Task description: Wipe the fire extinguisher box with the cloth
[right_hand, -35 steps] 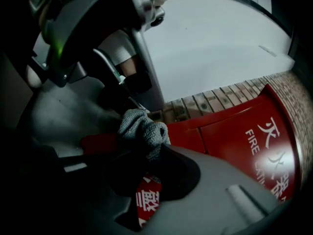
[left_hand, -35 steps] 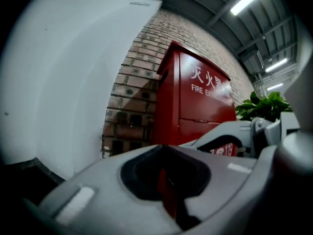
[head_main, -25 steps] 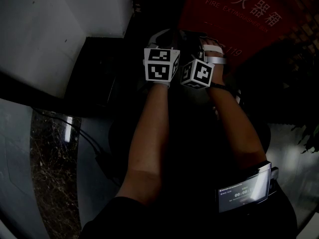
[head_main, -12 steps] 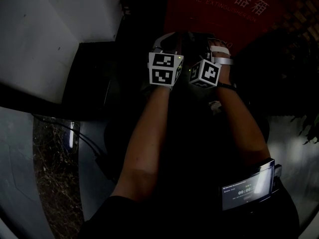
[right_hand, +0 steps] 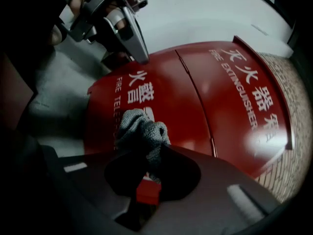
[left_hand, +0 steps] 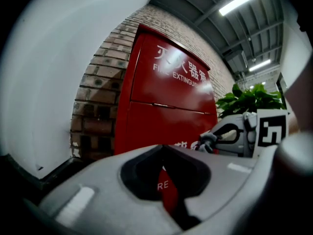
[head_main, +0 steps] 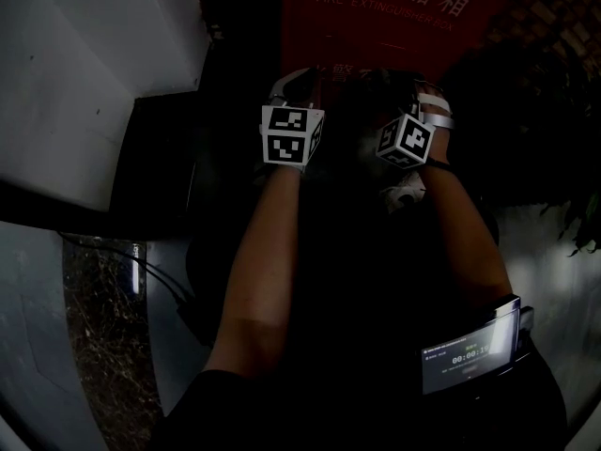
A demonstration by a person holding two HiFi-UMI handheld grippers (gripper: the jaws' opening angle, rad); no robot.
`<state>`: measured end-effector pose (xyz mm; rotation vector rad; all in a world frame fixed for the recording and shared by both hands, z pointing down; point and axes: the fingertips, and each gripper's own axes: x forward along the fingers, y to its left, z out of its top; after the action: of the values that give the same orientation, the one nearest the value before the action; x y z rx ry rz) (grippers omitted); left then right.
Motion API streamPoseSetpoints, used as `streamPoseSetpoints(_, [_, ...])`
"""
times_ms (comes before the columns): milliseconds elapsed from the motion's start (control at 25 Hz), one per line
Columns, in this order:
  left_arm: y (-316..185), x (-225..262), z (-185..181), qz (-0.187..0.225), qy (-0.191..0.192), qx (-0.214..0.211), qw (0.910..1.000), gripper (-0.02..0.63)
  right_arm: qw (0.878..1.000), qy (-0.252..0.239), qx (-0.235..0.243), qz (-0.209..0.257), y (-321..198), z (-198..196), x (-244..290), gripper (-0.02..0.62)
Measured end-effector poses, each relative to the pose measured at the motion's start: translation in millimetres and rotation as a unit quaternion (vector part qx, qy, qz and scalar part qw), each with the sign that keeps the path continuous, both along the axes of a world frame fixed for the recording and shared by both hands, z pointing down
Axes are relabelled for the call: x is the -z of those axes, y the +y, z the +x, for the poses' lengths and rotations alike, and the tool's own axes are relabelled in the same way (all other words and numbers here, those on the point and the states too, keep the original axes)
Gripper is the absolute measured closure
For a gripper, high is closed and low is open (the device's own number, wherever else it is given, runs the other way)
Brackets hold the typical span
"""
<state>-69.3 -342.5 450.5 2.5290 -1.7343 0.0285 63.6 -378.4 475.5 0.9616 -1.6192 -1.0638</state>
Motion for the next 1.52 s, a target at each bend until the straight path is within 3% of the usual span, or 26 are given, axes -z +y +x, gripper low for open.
streamPoseSetpoints(280, [1.1,-4.3,0.3,-0.006,-0.010,0.000,0.9999,0.603,0.998,-0.011,-0.063,-0.014,-8.6,62.1,-3.0,0.554])
streamPoseSetpoints(600, [9.8,-12.5,-15.1,-0.020,-0.005,0.020,0.9996,0.603,0.994,-0.008,-0.103,-0.029,-8.7,85.3,-4.2,0.554])
streamPoseSetpoints(680, [14.4,-16.3,-17.0,-0.025,-0.014,0.021,0.9994,0.603,0.996,-0.018,-0.081,-0.024,2.7,62.2,1.9,0.554])
streamPoseSetpoints(880, [19.9,-18.5,-32.4,-0.014,-0.034,0.022,0.9991,0.603,0.999,-0.028,0.014,0.003,35.4,-39.3,11.8,0.554])
streamPoseSetpoints(1080, [14.7,-35.3,-40.4,-0.009,-0.067,0.008,0.9977,0.603,0.997,-0.008,0.077,-0.012,47.2,-112.1,-21.4,0.554])
streamPoseSetpoints(1200, [13.2,-51.6,-45.6,-0.027,-0.077,0.005,0.9967,0.603,0.995,-0.012,0.095,-0.019,48.6,-138.9,-40.7,0.554])
streamPoseSetpoints(1400, [7.0,-60.0,-63.6,-0.039,-0.050,0.048,0.9968,0.603,0.993,-0.027,0.113,-0.007,40.6,-163.1,-43.9,0.554])
streamPoseSetpoints(1520, [2.1,-68.7,-73.1,-0.039,-0.063,0.073,0.9946,0.603,0.993,-0.030,0.110,-0.015,34.4,-169.1,-52.2,0.554])
